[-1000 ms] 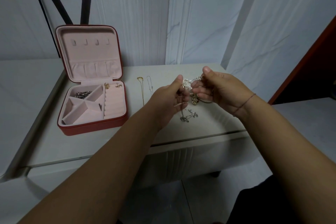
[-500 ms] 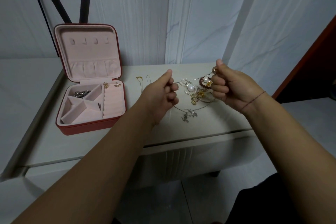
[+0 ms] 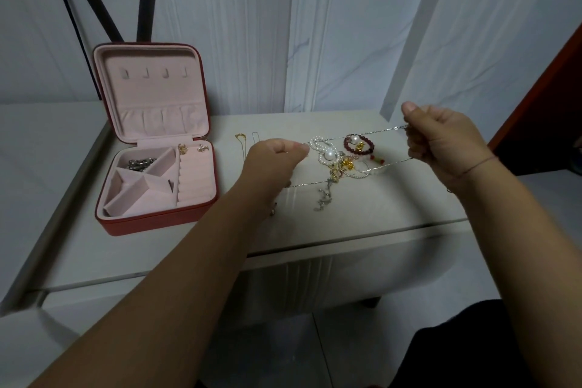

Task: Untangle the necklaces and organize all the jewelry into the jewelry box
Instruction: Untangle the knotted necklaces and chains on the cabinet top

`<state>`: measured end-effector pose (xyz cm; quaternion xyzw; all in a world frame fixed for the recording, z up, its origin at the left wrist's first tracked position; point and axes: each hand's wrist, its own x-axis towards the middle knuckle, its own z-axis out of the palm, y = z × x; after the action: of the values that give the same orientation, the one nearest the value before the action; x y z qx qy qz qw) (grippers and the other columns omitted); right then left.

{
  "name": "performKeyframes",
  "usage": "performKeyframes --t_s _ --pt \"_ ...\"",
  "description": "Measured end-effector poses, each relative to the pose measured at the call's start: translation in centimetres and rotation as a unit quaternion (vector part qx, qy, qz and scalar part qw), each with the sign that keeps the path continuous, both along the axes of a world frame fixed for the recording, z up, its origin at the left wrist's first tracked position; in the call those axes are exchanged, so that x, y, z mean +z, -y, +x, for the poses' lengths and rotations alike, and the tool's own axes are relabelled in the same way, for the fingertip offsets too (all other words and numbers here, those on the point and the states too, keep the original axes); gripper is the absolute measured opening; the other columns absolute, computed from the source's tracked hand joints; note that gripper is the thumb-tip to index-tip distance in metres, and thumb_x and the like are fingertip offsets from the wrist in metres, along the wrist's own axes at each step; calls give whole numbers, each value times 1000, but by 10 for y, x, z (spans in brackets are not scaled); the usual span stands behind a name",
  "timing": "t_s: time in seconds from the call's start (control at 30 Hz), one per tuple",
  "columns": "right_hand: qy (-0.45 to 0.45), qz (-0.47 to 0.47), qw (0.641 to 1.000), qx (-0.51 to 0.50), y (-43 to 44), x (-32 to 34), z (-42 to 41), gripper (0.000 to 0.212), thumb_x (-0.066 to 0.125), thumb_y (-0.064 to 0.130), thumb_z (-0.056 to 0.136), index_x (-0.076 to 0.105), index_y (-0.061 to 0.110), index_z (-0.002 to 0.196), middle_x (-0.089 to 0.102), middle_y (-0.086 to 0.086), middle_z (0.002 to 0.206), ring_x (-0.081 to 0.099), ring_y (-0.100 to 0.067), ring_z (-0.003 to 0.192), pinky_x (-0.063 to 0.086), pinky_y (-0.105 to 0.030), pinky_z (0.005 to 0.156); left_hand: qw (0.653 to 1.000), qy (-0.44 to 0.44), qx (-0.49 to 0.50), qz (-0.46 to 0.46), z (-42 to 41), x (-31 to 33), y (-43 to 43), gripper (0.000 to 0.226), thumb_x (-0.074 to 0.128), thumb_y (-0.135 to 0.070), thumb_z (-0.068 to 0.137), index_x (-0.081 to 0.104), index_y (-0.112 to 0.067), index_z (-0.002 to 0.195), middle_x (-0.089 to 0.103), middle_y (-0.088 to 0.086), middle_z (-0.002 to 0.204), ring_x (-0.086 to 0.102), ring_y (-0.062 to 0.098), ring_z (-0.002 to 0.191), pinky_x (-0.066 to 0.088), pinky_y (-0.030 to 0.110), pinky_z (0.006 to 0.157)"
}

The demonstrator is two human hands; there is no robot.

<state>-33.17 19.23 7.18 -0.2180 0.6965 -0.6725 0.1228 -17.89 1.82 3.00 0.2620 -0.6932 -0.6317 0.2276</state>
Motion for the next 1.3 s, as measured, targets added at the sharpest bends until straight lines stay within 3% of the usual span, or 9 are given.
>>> performKeyframes --t_s 0.13,0.27,0.4,0.53,0.63,0.83,1.0,1.13,1.3 --pt "-102 116 987 48 -4 3 7 5 72 19 82 69 15 81 37 0 58 34 -9 51 35 -15 50 994 -63 -39 83 0 10 -1 21 57 -25 95 63 -10 82 42 -3 58 38 8 51 38 20 51" --pt "-127 219 957 143 -1 3 18 17 76 15 77 73 9 92 29 -7 58 32 -5 49 33 -7 52 971 -144 -88 171 -1 20 -1 20 53 -22 97 63 -12 83 42 -4 58 36 8 51 36 19 52" --pt "-142 262 942 157 9 -9 23 10 74 13 80 72 4 82 51 -20 68 48 -11 62 44 -15 66 964 -163 -118 174 -1 23 -3 21 47 -19 99 62 -12 87 42 -3 60 35 8 52 35 19 52" --pt "-57 204 956 202 23 -18 32 13 61 14 91 59 3 85 50 -9 68 46 -9 53 41 -21 55 960 -170 -150 163 -2 23 -8 23 41 -17 101 62 -12 93 46 -2 64 38 7 53 37 20 54" --pt "-21 196 946 255 33 -21 42 12 65 16 88 55 9 85 45 -5 63 43 -9 51 37 -20 50 955 -176 -176 161 -2 25 -11 24 40 -18 102 63 -13 97 50 -1 68 42 7 56 42 20 58" --pt "-66 235 922 301 44 -25 54 13 73 14 82 68 18 94 45 -4 64 38 -8 54 29 -22 51 944 -195 -195 178 -2 29 -14 24 40 -18 101 64 -14 100 53 -1 74 46 7 63 46 21 63" --pt "-123 267 925 240 43 -23 55 15 63 15 90 74 5 92 53 15 46 43 3 42 31 -7 43 940 -216 -179 197 -3 30 -8 25 40 -17 101 64 -12 99 54 -1 74 49 8 65 46 22 68" --pt "-3 218 947 234 39 -20 50 30 49 26 98 71 9 85 44 4 53 31 -6 43 22 -16 41 952 -193 -116 207 -5 24 1 24 43 -17 101 66 -14 96 58 -1 79 53 8 71 47 24 78" --pt "134 78 954 258 39 -15 45 34 45 28 97 69 11 81 36 2 51 20 -5 40 8 -20 42 965 -108 -85 223 -8 7 0 24 41 -17 101 63 -14 94 64 2 89 63 10 81 49 23 77"
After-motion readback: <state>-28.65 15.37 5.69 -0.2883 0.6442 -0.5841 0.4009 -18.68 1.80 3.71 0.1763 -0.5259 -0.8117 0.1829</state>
